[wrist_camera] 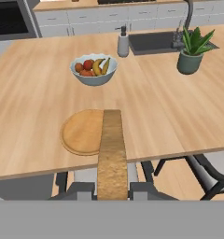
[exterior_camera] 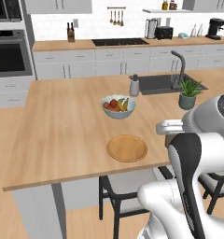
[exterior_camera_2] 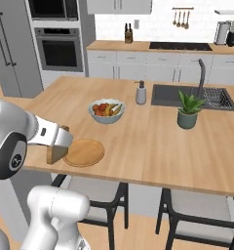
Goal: Start the toaster. Once the lever pops up, take the bread to the plate on the dining counter.
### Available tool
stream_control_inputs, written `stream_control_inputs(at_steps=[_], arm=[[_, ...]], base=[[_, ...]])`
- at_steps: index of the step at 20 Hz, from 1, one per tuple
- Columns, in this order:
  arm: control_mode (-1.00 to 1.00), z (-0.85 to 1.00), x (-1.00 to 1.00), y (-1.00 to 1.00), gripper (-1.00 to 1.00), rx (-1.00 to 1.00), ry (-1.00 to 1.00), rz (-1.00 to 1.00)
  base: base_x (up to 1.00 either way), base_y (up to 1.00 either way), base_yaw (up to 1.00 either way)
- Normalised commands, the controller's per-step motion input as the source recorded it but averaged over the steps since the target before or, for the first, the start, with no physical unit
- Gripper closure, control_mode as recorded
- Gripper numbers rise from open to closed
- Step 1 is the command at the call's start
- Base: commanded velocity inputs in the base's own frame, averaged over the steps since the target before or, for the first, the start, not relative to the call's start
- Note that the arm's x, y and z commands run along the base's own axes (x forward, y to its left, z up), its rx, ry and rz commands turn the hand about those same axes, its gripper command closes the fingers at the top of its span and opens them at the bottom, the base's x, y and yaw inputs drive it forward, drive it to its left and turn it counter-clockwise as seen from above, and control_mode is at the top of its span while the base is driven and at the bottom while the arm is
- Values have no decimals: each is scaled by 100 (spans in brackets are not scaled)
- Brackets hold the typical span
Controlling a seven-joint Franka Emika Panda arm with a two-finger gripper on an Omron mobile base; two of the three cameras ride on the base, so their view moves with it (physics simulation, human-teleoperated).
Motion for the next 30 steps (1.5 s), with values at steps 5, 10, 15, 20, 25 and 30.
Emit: stream_control_inputs(at_steps=[5, 10, 15, 20, 25, 30], arm=[[100, 0, 0, 0, 100, 0, 0, 0], [100, 0, 0, 0, 100, 0, 0, 0], [100, 0, 0, 0, 100, 0, 0, 0], [-100, -2, 16, 0, 100, 0, -1, 0], [-100, -32, 52, 0, 100, 1, 0, 4], [-100, -43, 93, 6, 100, 25, 36, 7]], base=[[55, 51, 0], [36, 22, -2], [1, 0, 0], [2, 0, 0], [0, 0, 0], [0, 0, 0]])
